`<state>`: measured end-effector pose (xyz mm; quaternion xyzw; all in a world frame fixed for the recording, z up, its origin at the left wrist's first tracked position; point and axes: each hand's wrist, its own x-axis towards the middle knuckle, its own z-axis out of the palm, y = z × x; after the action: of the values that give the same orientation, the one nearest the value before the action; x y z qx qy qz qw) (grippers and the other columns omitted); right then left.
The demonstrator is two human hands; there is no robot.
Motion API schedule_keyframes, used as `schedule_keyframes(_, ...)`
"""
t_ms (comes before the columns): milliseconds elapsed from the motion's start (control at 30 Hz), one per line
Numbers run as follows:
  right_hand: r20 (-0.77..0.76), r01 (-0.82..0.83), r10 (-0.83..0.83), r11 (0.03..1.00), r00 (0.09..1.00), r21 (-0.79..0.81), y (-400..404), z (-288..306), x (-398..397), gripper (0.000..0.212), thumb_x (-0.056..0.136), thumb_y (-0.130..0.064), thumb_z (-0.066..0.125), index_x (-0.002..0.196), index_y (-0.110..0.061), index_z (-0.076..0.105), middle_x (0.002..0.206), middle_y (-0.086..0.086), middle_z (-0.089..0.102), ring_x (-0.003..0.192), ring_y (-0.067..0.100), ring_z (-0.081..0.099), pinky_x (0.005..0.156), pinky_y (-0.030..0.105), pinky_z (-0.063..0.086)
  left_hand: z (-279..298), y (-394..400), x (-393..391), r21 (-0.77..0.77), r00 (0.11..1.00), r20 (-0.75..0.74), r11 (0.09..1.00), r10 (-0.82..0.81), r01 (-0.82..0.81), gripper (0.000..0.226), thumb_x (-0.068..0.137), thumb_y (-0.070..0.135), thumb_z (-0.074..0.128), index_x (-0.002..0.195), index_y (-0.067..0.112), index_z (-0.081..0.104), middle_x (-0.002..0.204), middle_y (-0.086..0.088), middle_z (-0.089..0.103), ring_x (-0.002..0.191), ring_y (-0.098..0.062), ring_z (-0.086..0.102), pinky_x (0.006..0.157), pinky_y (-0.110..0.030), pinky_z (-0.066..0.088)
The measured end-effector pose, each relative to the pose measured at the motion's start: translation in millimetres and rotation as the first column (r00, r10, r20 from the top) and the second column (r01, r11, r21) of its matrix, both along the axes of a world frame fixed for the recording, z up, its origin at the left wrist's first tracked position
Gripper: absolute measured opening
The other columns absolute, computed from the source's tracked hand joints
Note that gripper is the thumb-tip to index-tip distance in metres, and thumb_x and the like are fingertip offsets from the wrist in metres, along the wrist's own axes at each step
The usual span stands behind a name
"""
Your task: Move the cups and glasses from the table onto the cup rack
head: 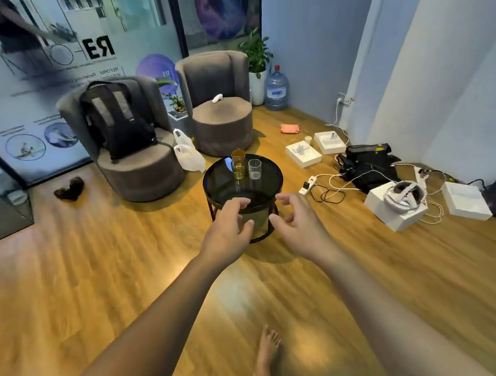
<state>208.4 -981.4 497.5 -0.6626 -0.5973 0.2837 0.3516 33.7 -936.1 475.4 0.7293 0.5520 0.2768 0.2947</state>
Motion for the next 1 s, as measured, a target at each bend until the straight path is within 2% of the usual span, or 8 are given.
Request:
schedule_keyframes(200,-0.033,0.015,-0.017,0.999,0.999,-0.045,141,-8,23,0.048,0.098,-0.036,0.059,0.142,-0.028,0.042,0.133,-0.008,0.042,0.100,0.009,0.057,0.072,0.019,0.050,-10,136,20,-0.064,1.000,-0.027,0.998,-0.008,0.006,0.044,0.099,0.024,0.061,0.140,0.031,0.046,0.132,0.014,0.054,0.119,-0.009,0.055,0.093,-0.035,0.057)
schedule_keyframes(333,0.010,0.001,-0.001,0.999,1.000,-0.053,232,-10,44,0.047,0.097,-0.038,0.058,0.140,-0.030,0.042,0.131,-0.008,0.043,0.098,0.011,0.057,0.078,0.029,0.054,-13,228,40,-0.085,0.999,-0.047,0.996,-0.014,0.010,0.045,0.099,0.023,0.061,0.141,0.031,0.045,0.133,0.013,0.054,0.120,-0.010,0.055,0.096,-0.036,0.056)
schedule_keyframes(433,0.011,0.004,-0.003,0.996,1.000,-0.090,281,-15,55,0.045,0.097,-0.036,0.059,0.139,-0.029,0.044,0.128,-0.008,0.043,0.096,0.011,0.055,0.077,0.025,0.050,-27,275,51,-0.098,0.999,-0.048,0.995,-0.015,0.010,0.045,0.098,0.025,0.062,0.140,0.031,0.045,0.136,0.012,0.055,0.121,-0.010,0.056,0.098,-0.039,0.055)
schedule_keyframes(533,0.039,-0.017,0.020,0.995,0.999,-0.099,328,-27,65,0.043,0.097,-0.034,0.060,0.137,-0.029,0.045,0.127,-0.009,0.042,0.099,0.009,0.054,0.075,0.020,0.045,-49,322,61,-0.130,0.998,-0.050,0.991,-0.036,0.029,0.046,0.097,0.030,0.062,0.138,0.035,0.043,0.133,0.013,0.055,0.118,-0.010,0.056,0.095,-0.041,0.057)
schedule_keyframes(700,0.039,0.015,-0.009,0.985,0.999,-0.174,410,-68,78,0.047,0.095,-0.034,0.063,0.138,-0.029,0.045,0.130,-0.007,0.043,0.099,0.009,0.054,0.067,0.012,0.040,-97,411,74,-0.212,0.997,-0.060,0.977,-0.049,0.036,0.049,0.096,0.035,0.065,0.140,0.033,0.044,0.138,0.012,0.054,0.123,-0.010,0.056,0.099,-0.036,0.054)
schedule_keyframes(833,0.056,0.038,-0.025,0.969,0.998,-0.242,482,-108,87,0.053,0.094,-0.035,0.065,0.141,-0.029,0.042,0.134,-0.007,0.043,0.103,0.011,0.054,0.071,0.014,0.043,-145,493,83,-0.298,0.996,-0.060,0.954,-0.061,0.040,0.049,0.094,0.038,0.067,0.138,0.032,0.046,0.141,0.012,0.053,0.128,-0.011,0.054,0.102,-0.036,0.053)
schedule_keyframes(933,0.064,0.073,-0.057,0.952,0.996,-0.298,534,-139,92,0.055,0.093,-0.035,0.067,0.142,-0.030,0.041,0.137,-0.006,0.043,0.108,0.013,0.056,0.079,0.023,0.051,-179,548,91,-0.367,0.996,-0.057,0.929,-0.066,0.040,0.051,0.094,0.039,0.069,0.139,0.032,0.046,0.143,0.010,0.052,0.130,-0.012,0.052,0.101,-0.031,0.048)
schedule_keyframes(1000,0.076,0.093,-0.071,0.938,0.995,-0.335,572,-161,97,0.057,0.092,-0.036,0.068,0.142,-0.031,0.040,0.139,-0.007,0.042,0.111,0.014,0.057,0.080,0.024,0.052,-204,584,97,-0.420,0.996,-0.058,0.907,-0.070,0.040,0.054,0.093,0.040,0.069,0.140,0.031,0.044,0.145,0.010,0.050,0.132,-0.013,0.051,0.103,-0.031,0.046)
